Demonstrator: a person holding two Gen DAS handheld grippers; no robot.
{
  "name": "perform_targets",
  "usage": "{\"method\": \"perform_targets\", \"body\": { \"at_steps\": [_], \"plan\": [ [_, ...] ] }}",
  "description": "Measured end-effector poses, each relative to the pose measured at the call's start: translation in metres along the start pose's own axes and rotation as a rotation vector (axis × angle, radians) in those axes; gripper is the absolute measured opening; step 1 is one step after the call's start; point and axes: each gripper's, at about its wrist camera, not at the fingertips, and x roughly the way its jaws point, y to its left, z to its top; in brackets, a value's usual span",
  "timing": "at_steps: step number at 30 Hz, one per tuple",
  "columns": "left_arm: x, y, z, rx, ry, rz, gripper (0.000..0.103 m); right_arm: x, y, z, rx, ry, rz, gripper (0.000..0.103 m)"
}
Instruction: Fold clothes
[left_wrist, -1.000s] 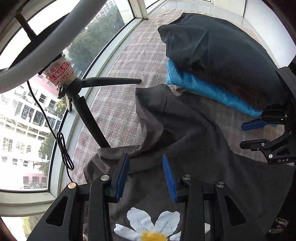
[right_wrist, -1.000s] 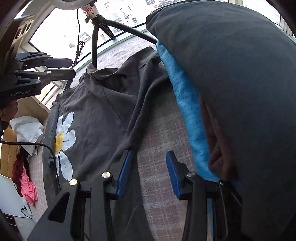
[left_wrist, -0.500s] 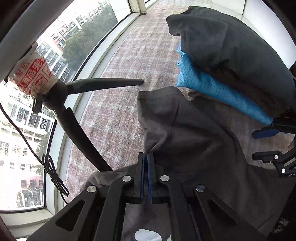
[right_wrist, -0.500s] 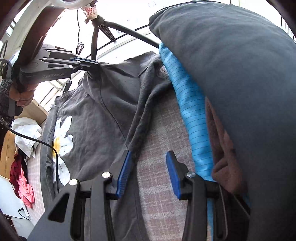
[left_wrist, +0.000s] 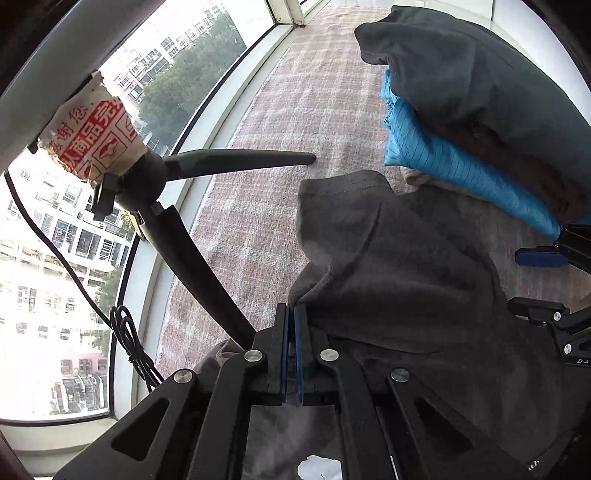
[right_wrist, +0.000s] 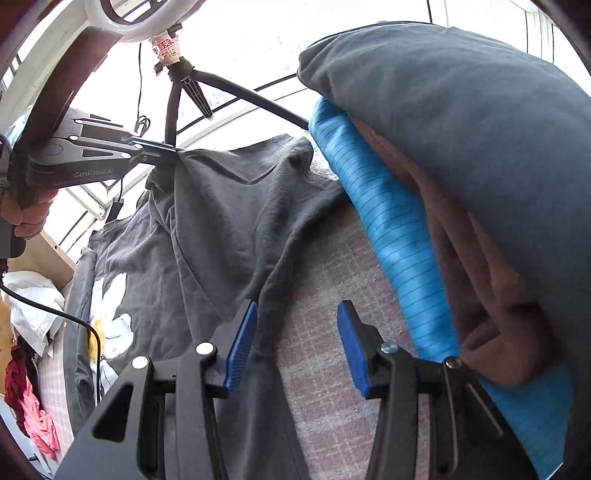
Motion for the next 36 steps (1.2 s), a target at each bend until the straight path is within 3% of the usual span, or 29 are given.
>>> {"method": "perform_targets", "body": {
  "at_steps": [8,14,15,16,17,22,24,26,28,32,34,36],
  "plan": [
    [0.006,0.002,-0.038,0.018,0.06,0.021,0.002,0.018,0.007,0.02,0.024,-0.011,-0.09,0.045],
    [0.011,0.007,-0.051,-0.01,0.073,-0.001,0.003,0.04,0.017,0.031,0.003,-0.012,-0.089,0.044],
    [0.01,0.006,-0.053,-0.008,0.07,-0.002,0.003,0.04,0.019,0.031,-0.008,-0.008,-0.071,0.039],
    [0.01,0.007,-0.055,-0.009,0.068,-0.004,0.003,0.04,0.02,0.031,-0.019,-0.005,-0.054,0.014],
    [0.008,0.007,-0.057,-0.011,0.066,-0.012,0.002,0.035,0.024,0.03,-0.042,-0.015,-0.052,0.005],
    [0.01,0.015,-0.08,-0.037,0.099,-0.051,0.004,-0.002,0.035,0.017,-0.083,-0.016,0.026,0.005],
    [0.015,0.018,-0.09,-0.039,0.137,-0.037,0.006,-0.006,0.044,0.002,-0.114,0.034,0.038,0.007],
    [0.014,0.021,-0.097,-0.037,0.155,-0.021,0.006,-0.008,0.046,-0.01,-0.132,0.085,0.045,0.033],
    [0.004,0.024,-0.1,-0.033,0.149,-0.005,0.008,-0.018,0.026,-0.02,-0.072,0.089,0.056,0.038],
    [-0.031,0.029,-0.075,-0.059,0.047,-0.016,0.012,-0.026,-0.009,-0.019,0.081,0.038,0.021,0.038],
    [-0.038,0.018,-0.053,-0.016,0.001,-0.02,0.021,-0.022,-0.015,-0.011,0.088,0.033,-0.021,0.038],
    [-0.03,0.006,-0.033,0.025,-0.002,-0.02,0.023,-0.012,-0.015,-0.003,0.12,0.053,-0.009,0.038]
  ]
}}
